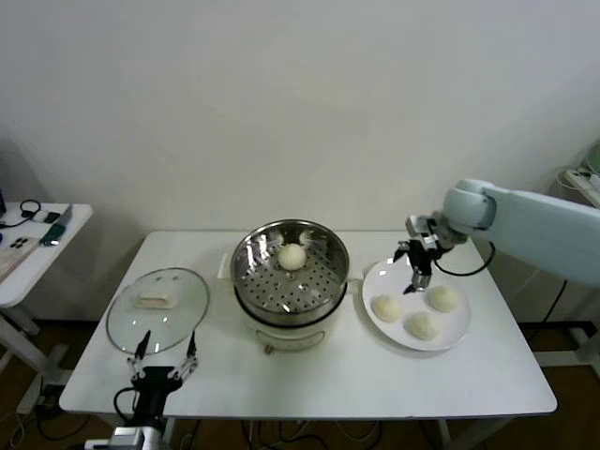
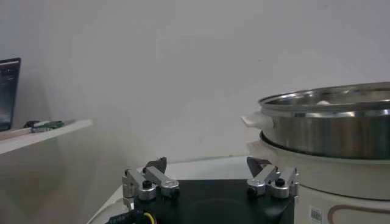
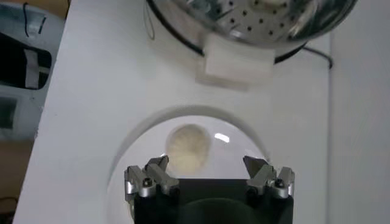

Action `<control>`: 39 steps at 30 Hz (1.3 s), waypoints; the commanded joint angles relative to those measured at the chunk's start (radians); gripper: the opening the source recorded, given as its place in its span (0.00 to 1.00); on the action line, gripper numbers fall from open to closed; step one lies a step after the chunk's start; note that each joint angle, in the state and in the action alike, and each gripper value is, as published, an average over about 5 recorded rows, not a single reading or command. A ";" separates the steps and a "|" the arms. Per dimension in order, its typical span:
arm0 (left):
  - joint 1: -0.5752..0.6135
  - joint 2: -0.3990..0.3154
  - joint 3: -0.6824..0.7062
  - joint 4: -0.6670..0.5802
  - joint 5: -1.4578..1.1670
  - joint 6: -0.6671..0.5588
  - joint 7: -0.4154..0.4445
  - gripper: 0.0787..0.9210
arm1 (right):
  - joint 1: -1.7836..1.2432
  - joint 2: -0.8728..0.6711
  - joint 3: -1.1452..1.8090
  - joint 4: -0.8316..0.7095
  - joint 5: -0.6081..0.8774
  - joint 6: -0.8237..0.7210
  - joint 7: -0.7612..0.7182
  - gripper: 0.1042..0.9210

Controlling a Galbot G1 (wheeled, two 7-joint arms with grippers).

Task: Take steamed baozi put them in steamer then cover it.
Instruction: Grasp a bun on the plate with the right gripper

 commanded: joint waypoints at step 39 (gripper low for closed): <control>0.018 -0.006 -0.008 0.026 -0.001 -0.015 -0.003 0.88 | -0.311 0.233 0.220 -0.403 -0.097 0.004 -0.070 0.75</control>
